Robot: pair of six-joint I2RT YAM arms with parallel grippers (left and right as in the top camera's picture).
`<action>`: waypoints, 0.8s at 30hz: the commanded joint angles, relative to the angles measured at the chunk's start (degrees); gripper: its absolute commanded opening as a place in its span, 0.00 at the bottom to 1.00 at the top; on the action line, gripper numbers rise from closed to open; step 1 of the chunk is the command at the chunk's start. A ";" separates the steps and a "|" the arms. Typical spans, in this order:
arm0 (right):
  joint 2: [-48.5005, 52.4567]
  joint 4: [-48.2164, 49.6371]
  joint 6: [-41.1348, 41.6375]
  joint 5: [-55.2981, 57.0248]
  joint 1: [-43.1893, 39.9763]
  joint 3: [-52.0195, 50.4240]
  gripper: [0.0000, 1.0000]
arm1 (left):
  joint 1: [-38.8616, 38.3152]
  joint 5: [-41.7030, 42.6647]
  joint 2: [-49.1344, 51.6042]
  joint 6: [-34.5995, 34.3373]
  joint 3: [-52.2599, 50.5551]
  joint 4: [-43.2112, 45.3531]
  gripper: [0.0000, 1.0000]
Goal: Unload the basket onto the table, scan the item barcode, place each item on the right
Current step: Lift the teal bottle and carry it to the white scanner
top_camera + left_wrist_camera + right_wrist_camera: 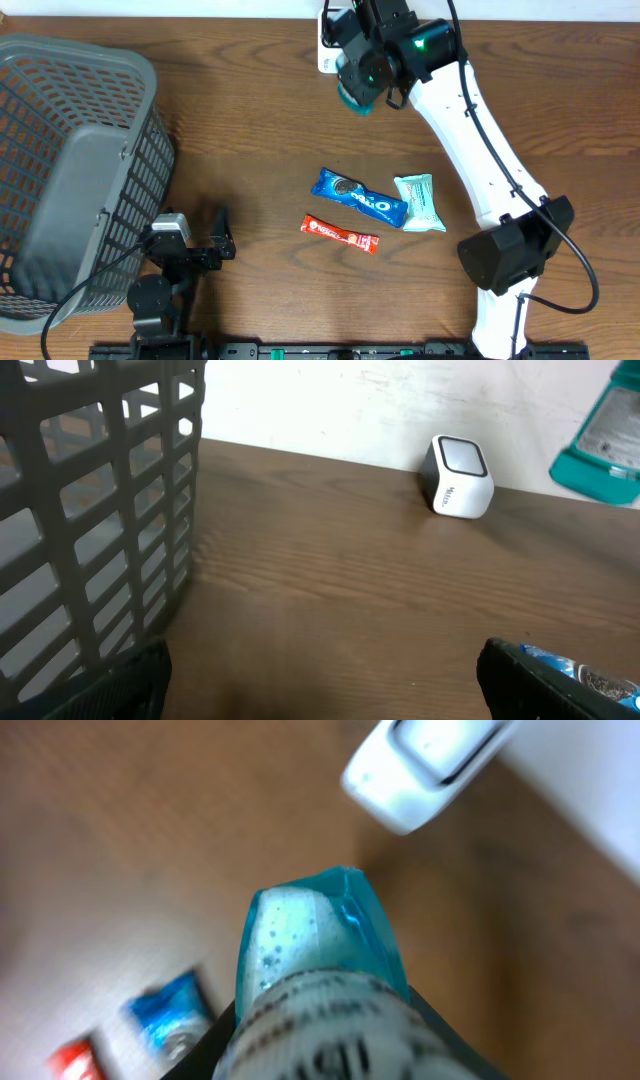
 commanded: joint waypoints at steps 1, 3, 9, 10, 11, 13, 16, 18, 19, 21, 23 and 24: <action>2.82 5.92 1.49 11.41 -0.35 0.76 0.01 | 0.28 -0.33 0.17 0.55 -1.16 -1.25 0.98; 4.33 9.57 1.44 15.96 -0.35 0.76 0.01 | 0.28 -0.33 0.17 0.55 -1.16 -1.25 0.98; 10.60 22.75 0.26 29.94 -0.33 0.76 0.01 | 0.28 -0.33 0.17 0.55 -1.16 -1.25 0.98; 11.50 24.92 0.07 31.47 -0.33 0.76 0.01 | 0.28 -0.33 0.17 0.55 -1.16 -1.25 0.98; 12.94 28.26 -0.94 33.24 -0.33 0.76 0.01 | 0.28 -0.33 0.17 0.55 -1.16 -1.25 0.98; 14.36 31.95 -1.62 34.82 -0.26 0.76 0.01 | 0.28 -0.33 0.17 0.55 -1.16 -1.25 0.98; 17.05 38.56 -2.99 36.11 -0.22 0.76 0.02 | 0.28 -0.33 0.17 0.55 -1.16 -1.25 0.98; 18.53 42.40 -4.02 37.42 -0.13 0.76 0.02 | 0.28 -0.33 0.17 0.55 -1.16 -1.25 0.98; 19.26 44.30 -4.76 38.49 0.07 0.76 0.02 | 0.28 -0.33 0.17 0.55 -1.16 -1.25 0.98; 20.26 47.21 -6.99 39.47 0.74 0.76 0.02 | 0.28 -0.33 0.17 0.55 -1.16 -1.25 0.98; 20.79 49.27 -9.11 39.47 1.68 0.76 0.02 | 0.28 -0.33 0.17 0.55 -1.16 -1.25 0.98; 21.27 50.71 -10.32 39.47 2.36 0.76 0.03 | 0.28 -0.33 0.17 0.55 -1.16 -1.25 0.98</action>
